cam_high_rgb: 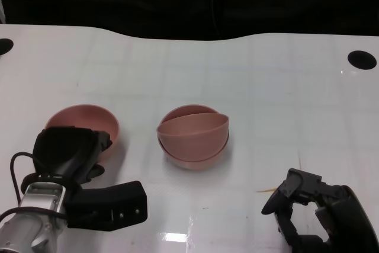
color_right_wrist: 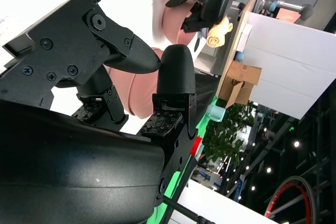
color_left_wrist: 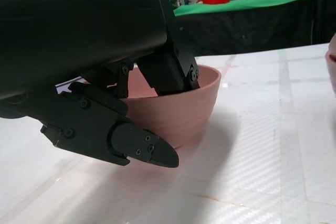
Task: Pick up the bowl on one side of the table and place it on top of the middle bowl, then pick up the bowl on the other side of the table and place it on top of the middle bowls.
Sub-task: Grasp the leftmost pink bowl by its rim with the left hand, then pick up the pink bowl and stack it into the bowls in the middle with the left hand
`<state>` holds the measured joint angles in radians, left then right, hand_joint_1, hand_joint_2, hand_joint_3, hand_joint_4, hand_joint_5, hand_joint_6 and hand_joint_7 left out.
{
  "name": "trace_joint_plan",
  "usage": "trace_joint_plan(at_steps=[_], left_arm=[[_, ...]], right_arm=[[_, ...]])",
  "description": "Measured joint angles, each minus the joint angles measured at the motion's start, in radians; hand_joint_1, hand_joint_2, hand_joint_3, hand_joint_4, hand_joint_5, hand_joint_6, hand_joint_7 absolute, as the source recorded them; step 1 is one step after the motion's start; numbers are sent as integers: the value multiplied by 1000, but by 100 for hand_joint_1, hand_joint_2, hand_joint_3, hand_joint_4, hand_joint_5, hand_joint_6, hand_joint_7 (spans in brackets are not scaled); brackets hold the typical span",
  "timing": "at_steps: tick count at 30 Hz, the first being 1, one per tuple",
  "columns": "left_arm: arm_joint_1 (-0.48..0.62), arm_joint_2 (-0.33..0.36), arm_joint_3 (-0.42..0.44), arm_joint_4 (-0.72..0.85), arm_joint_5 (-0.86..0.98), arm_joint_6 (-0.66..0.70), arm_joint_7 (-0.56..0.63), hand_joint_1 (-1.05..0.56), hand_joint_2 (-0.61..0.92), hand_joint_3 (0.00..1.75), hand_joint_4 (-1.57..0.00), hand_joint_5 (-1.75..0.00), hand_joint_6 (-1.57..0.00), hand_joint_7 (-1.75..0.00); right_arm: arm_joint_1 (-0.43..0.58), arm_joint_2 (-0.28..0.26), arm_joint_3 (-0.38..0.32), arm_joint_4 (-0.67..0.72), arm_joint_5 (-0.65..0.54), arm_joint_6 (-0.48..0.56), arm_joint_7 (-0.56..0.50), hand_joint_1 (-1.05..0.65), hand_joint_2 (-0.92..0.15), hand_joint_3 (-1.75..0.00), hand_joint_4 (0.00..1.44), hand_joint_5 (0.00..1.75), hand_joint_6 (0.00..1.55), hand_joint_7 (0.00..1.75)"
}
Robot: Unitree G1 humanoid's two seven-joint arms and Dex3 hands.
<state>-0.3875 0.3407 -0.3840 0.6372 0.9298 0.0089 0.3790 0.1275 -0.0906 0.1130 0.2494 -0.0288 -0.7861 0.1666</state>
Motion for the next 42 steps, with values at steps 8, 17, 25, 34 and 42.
trace_joint_plan(at_steps=[8, 17, 25, 34, 42], left_arm=[[5, 36, 4, -163, -9, 6, -1, -22, 90, 17, -87, -175, -62, -170], [28, 64, 43, -358, -106, -79, -32, -19, 61, 79, -86, -175, -62, -174], [11, 65, 79, -402, -247, -194, -170, -26, 56, 107, -89, -175, -69, -173], [-75, 60, 80, -345, -410, -392, -343, -23, 37, 135, -92, -175, -75, -175], [-134, 48, 74, -264, -438, -477, -426, -22, 39, 128, -91, -175, -75, -175]], right_arm=[[1, 0, -2, -1, 1, 1, 3, -16, -45, -130, 87, 169, 83, 133], [1, 1, -3, -2, 2, 6, 5, -17, -45, -130, 87, 170, 83, 134], [1, 1, -3, -2, 2, 8, 8, -17, -45, -128, 87, 171, 82, 133], [1, 1, -3, -2, 5, 17, 11, -17, -46, -128, 87, 170, 82, 133], [1, 1, -3, -2, 3, 16, 11, -18, -45, -129, 87, 170, 82, 133]])
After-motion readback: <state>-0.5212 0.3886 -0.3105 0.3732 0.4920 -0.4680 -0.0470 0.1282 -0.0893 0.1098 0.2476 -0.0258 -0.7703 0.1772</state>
